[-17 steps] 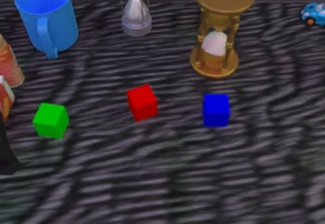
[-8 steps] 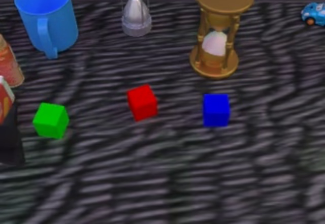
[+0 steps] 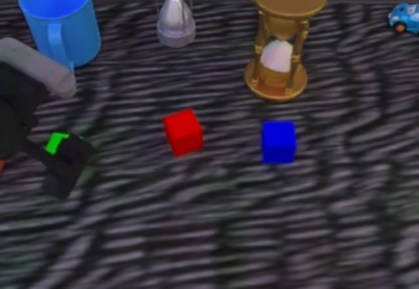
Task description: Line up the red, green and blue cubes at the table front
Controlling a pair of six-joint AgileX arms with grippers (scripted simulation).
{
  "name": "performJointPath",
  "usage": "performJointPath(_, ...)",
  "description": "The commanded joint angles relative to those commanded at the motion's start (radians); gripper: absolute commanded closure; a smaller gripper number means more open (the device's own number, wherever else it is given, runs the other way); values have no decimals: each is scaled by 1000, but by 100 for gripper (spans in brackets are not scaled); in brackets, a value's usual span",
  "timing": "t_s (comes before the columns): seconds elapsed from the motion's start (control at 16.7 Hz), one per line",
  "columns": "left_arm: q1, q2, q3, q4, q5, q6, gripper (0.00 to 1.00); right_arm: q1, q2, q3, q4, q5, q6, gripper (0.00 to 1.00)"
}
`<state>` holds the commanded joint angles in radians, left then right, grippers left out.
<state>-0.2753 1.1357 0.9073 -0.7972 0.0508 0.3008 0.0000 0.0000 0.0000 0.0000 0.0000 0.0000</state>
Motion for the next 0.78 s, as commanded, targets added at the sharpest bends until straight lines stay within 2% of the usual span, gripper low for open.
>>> performJointPath(0.42, -142, 729, 604, -404, -7, 198, 0, 0, 0, 0, 0, 0, 0, 0)
performJointPath(0.78, -214, 1133, 1075, -532, -31, 320, 0, 0, 0, 0, 0, 0, 0, 0)
